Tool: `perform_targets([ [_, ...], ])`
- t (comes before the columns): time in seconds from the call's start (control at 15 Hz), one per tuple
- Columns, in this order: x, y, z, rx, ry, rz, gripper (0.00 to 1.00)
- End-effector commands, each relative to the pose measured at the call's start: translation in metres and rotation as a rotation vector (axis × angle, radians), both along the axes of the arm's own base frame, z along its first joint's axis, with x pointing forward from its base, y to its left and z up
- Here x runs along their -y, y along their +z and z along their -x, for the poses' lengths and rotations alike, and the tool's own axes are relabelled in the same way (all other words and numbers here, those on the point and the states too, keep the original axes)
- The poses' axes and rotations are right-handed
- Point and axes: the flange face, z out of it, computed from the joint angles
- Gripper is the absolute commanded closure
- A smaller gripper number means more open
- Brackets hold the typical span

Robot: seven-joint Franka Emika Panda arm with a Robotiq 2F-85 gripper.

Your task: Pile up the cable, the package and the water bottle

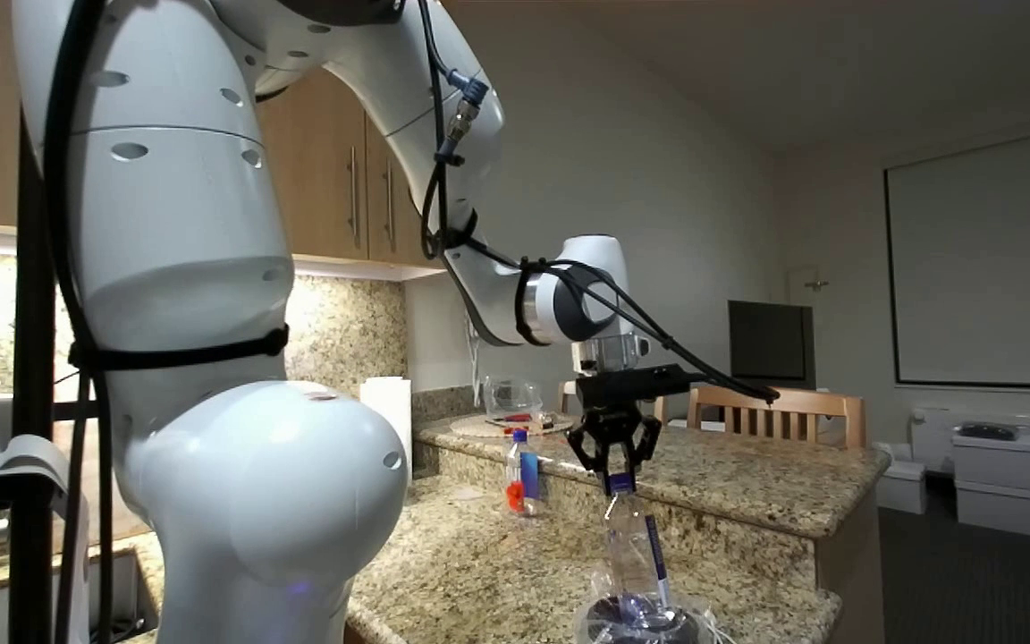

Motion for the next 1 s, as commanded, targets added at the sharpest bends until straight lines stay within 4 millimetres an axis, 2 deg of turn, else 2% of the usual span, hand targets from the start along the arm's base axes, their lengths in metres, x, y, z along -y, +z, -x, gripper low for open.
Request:
perform_targets([
  [0.0, 0.016, 0.006, 0.008, 0.012, -0.040, -0.004, 0.86],
  [0.53, 0.054, -0.003, 0.025, -0.019, -0.135, -0.099, 0.86],
  [0.93, 0.072, -0.003, 0.031, -0.017, -0.184, -0.107, 0.86],
])
